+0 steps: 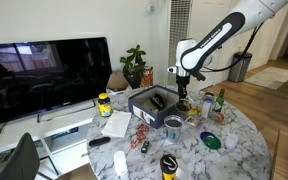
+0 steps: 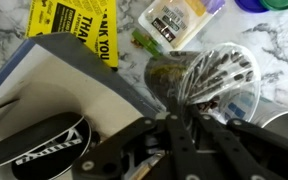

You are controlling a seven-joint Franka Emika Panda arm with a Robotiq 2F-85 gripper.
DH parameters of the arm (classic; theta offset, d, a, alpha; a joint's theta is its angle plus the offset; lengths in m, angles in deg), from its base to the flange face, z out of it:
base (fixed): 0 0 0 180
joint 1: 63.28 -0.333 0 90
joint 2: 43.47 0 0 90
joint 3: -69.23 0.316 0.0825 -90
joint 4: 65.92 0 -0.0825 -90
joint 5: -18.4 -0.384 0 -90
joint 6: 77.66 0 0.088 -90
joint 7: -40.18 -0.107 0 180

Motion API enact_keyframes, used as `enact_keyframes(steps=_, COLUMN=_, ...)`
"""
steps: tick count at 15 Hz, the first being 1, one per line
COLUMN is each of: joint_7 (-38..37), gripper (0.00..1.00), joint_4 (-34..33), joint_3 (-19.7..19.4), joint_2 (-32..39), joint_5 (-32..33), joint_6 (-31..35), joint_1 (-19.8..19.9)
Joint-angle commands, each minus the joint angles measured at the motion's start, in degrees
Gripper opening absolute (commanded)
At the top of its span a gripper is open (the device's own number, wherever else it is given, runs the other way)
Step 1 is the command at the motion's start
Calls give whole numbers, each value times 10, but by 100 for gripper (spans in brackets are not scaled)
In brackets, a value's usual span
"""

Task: Remove both the metallic and clear cup from the shoe box at the same time and put them on the table, pick up the clear cup and put it in the metallic cup

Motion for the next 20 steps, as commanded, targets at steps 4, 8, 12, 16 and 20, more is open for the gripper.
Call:
enact_keyframes(steps=4, joint_7=96, gripper=3, joint_4=14, joint_3=23, joint_2=-62, joint_5=-71, joint_6=-81, joint_1=19)
enact_keyframes(steps=8, joint_7=149, gripper=3, joint_4=6, joint_3=30, joint_2=-91, joint_5=-145, joint_6=-141, joint_1=12)
enact_keyframes(steps=12, joint_7=145, gripper=3, joint_4=4, joint_3=18, joint_2=-120, joint_5=-148, joint_6=-165, joint_1=-8)
enact_keyframes(steps=16, joint_7=149, gripper=3, joint_4=1, joint_3=14, joint_2=-134, joint_5=-153, joint_6=-173, joint_1=-14)
enact_keyframes(steps=20, joint_7=165, gripper=3, joint_4=-8, joint_3=24, joint_2=-132, joint_5=-210, joint_6=-207, joint_1=-21)
